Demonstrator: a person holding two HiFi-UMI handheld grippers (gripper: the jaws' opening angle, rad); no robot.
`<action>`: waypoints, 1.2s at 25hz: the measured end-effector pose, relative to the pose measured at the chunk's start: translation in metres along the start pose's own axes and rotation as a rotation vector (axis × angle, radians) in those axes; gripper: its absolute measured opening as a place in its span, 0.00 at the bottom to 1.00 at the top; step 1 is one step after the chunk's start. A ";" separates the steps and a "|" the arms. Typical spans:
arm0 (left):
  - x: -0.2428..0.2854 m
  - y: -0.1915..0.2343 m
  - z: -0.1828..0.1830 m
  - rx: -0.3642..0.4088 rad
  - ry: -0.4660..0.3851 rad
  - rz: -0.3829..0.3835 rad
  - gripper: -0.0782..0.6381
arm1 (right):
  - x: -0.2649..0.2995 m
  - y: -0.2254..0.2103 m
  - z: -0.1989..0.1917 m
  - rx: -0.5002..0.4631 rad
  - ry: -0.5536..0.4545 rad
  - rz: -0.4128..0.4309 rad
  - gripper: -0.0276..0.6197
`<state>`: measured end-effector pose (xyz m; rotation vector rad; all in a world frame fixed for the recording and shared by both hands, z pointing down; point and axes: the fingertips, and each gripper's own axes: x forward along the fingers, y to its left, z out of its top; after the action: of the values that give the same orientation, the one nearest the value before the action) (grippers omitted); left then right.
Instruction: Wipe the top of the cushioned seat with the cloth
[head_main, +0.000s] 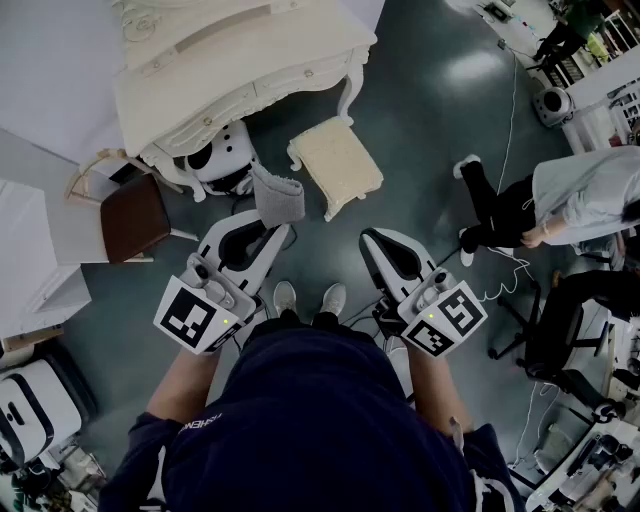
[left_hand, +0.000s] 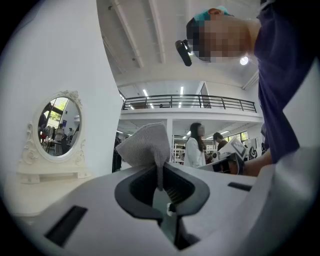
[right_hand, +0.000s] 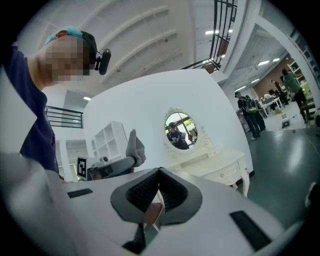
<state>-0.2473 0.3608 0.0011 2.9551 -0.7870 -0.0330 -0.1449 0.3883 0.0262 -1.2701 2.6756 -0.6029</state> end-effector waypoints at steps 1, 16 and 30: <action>0.000 0.000 0.000 -0.001 -0.002 0.002 0.15 | 0.000 0.000 -0.001 0.000 -0.001 0.000 0.08; 0.017 -0.018 -0.007 0.000 0.014 0.025 0.15 | -0.022 -0.018 0.003 0.042 -0.028 0.016 0.08; 0.055 -0.080 -0.018 0.028 0.040 0.073 0.15 | -0.092 -0.057 0.010 0.049 -0.046 0.055 0.08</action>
<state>-0.1595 0.4042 0.0116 2.9401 -0.8967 0.0426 -0.0422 0.4230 0.0346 -1.1796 2.6326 -0.6204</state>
